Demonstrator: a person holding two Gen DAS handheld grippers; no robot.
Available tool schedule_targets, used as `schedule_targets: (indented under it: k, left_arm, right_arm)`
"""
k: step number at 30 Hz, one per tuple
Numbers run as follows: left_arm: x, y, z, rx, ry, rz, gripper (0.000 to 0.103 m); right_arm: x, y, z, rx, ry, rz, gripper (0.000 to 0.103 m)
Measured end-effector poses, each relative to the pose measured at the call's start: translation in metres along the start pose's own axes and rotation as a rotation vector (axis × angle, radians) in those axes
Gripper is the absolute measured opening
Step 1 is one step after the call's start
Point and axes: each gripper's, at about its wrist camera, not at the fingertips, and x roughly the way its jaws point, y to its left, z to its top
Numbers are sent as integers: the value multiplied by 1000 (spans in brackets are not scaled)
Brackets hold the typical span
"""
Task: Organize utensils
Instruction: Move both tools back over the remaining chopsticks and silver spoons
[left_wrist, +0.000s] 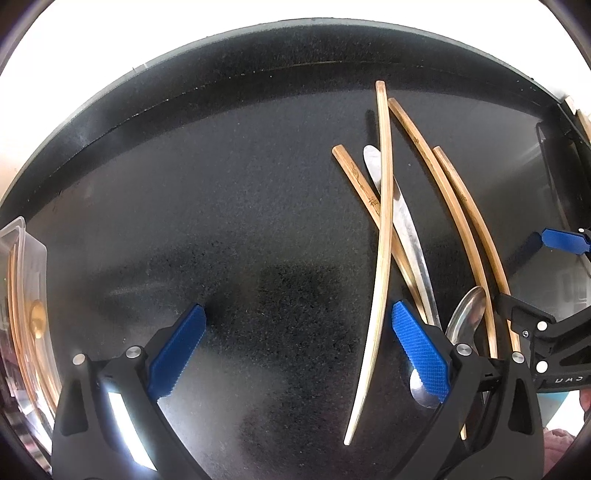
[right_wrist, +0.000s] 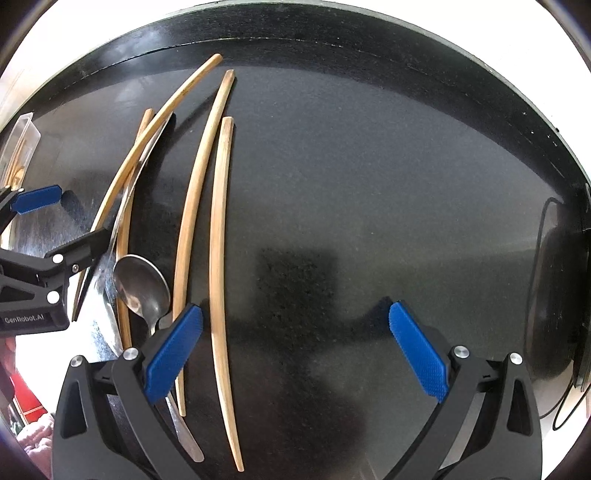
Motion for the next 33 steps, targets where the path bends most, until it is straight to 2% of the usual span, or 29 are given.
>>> schedule_targets:
  k: [6, 14, 19, 33]
  left_arm:
    - [1, 0, -2, 4, -9, 0, 98]
    - [1, -2, -2, -3, -11, 2, 98]
    - [1, -3, -2, -7, -17, 2, 98]
    - [0, -4, -5, 9, -27, -2, 98]
  right_arm:
    - [-4, 9, -4, 33, -3, -5, 98]
    - [-5, 10, -11, -36, -20, 5, 98]
    - [-8, 11, -16, -27, -32, 5, 98]
    - [-7, 6, -9, -26, -22, 6, 98]
